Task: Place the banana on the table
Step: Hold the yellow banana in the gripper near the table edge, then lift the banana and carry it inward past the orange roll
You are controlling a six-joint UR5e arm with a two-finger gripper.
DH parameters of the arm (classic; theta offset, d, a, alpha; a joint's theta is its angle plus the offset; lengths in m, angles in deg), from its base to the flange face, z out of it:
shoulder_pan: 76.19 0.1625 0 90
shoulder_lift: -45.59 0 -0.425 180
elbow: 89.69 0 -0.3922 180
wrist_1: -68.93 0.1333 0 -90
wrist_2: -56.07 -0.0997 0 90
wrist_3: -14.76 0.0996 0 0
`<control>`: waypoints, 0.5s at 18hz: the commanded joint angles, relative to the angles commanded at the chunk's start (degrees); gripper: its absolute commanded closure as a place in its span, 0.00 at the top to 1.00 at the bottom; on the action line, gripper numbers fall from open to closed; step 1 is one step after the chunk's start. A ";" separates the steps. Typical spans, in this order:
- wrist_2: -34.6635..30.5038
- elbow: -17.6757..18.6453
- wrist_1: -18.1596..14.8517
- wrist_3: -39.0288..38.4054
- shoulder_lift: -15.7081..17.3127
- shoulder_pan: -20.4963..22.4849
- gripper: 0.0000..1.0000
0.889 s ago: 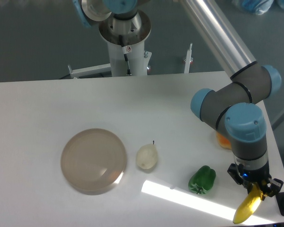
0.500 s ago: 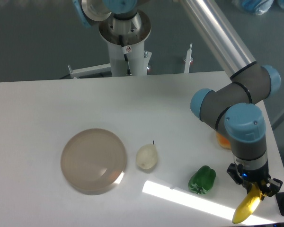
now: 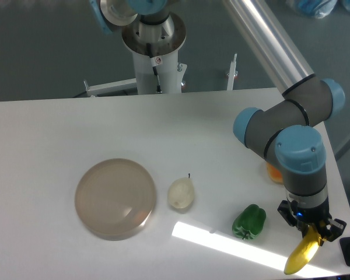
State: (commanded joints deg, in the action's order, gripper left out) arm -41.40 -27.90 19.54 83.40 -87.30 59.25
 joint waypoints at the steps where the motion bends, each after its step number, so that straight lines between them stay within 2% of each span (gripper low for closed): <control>1: 0.00 -0.09 -0.09 0.00 0.09 0.09 0.30; 5: -0.09 1.05 -0.44 0.00 0.61 0.00 0.30; 9: 4.03 7.37 -1.31 0.09 5.44 1.84 0.30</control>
State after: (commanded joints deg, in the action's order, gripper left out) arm -37.37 -20.53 18.23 83.49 -81.86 61.09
